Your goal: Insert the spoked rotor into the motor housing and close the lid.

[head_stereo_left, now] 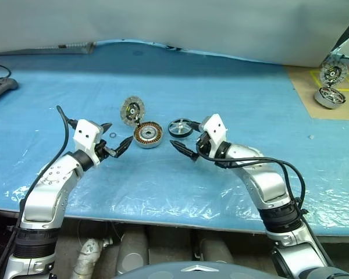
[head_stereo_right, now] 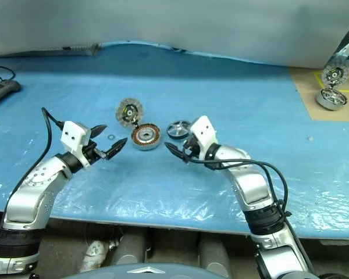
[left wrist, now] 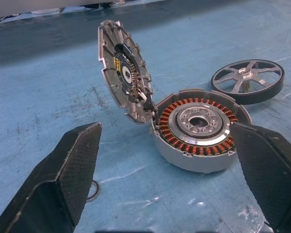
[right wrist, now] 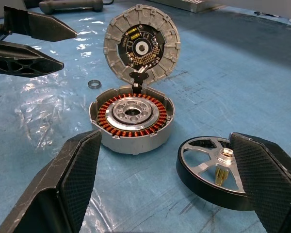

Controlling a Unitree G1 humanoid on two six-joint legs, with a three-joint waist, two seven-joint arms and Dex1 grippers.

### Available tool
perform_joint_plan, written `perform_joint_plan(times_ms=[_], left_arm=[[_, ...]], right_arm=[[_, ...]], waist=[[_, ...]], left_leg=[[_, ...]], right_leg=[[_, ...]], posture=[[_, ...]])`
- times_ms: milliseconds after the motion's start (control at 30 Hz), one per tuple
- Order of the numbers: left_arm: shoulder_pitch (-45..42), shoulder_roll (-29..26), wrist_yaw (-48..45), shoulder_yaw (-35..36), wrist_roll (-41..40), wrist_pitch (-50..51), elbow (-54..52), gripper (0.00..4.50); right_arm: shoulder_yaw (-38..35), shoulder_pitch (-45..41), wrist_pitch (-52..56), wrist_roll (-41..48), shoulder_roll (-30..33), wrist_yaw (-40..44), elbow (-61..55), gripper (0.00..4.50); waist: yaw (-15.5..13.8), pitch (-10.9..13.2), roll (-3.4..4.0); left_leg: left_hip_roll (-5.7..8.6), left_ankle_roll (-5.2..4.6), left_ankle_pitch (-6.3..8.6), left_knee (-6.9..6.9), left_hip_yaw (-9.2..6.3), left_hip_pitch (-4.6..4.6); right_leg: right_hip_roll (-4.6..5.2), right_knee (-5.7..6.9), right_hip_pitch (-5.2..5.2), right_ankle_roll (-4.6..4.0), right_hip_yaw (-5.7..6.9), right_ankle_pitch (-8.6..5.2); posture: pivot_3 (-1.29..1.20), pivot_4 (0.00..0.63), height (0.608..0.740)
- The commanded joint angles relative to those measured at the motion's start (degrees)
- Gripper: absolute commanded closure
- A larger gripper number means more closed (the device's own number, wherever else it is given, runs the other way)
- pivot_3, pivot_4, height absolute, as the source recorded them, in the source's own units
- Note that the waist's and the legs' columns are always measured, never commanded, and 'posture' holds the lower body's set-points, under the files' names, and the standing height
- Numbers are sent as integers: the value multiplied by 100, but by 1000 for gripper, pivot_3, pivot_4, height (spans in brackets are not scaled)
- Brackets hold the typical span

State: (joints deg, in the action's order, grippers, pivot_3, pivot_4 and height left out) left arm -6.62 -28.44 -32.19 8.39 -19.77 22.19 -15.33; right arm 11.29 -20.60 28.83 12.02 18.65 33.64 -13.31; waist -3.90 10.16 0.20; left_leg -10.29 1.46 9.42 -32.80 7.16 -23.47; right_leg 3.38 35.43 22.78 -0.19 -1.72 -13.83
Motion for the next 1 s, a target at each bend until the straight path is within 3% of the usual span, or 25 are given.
perform_joint_plan(times_ms=[33,1000], left_arm=[[-52,-56,-83,56,-3,-172,-23,0],[-57,12,-372,-51,150,-673,551,0]], right_arm=[[-111,-95,-98,20,-22,-37,-103,26],[-106,-135,-157,-71,-36,-132,-17,26]], waist=[[0,0,0],[0,0,0]], left_leg=[[0,0,0,0,0,0],[0,0,0,0,0,0]], right_leg=[[0,0,0,0,0,0],[0,0,0,0,0,0]], posture=[[0,150,740],[0,150,740]])
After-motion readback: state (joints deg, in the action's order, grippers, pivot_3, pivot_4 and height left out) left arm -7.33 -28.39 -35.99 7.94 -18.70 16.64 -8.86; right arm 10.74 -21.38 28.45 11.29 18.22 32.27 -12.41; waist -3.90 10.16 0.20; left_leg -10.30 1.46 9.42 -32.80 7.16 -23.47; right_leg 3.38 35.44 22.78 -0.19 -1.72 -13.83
